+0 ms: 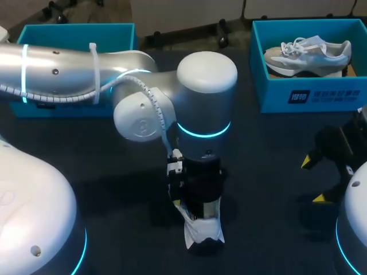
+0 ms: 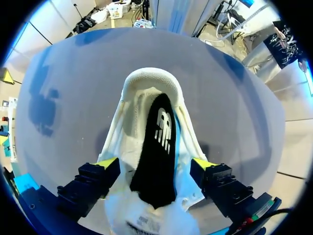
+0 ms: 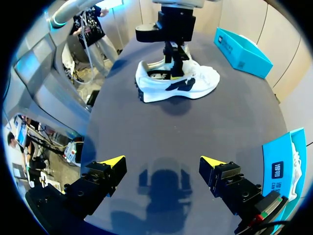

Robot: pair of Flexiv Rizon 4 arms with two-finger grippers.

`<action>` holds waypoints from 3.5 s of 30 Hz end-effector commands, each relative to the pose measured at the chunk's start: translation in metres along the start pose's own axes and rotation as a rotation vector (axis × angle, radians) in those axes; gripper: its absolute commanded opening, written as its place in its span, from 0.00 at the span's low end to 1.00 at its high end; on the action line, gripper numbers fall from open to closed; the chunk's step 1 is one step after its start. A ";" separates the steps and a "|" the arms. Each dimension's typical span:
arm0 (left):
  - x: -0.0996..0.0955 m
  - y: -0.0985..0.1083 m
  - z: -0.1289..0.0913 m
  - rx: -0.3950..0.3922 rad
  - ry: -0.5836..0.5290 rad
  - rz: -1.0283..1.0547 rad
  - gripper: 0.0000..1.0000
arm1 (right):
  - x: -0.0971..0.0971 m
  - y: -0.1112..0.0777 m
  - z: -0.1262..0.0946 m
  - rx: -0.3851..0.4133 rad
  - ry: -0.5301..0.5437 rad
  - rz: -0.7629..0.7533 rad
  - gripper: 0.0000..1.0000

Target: Take the shoe out of the shoebox, open the shoe tongue, remove and reinsert the insole, then place the shoe into the shoebox

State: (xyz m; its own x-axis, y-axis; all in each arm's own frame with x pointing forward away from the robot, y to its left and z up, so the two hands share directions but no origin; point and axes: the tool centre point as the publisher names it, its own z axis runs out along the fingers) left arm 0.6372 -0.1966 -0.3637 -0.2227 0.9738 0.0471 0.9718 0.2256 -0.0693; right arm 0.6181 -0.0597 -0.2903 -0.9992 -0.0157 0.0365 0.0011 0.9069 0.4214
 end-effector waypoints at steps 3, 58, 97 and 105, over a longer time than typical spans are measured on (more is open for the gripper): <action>-0.001 0.008 -0.006 0.003 -0.011 -0.005 1.00 | 0.001 0.000 0.001 0.003 -0.002 0.000 1.00; -0.001 0.100 -0.086 0.039 -0.075 0.013 0.45 | 0.001 0.000 0.001 0.003 -0.002 0.000 1.00; -0.007 0.015 -0.024 0.128 -0.085 0.066 0.25 | 0.001 0.000 0.001 0.003 -0.002 0.000 1.00; 0.005 0.005 -0.036 0.125 -0.111 0.067 0.25 | 0.001 0.000 0.001 0.003 -0.002 0.000 1.00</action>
State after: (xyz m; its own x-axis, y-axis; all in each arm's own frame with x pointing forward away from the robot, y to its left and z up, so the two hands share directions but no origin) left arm 0.6483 -0.2007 -0.3432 -0.1721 0.9834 -0.0582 0.9640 0.1559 -0.2155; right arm 0.6181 -0.0597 -0.2903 -0.9992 -0.0157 0.0365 0.0011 0.9069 0.4214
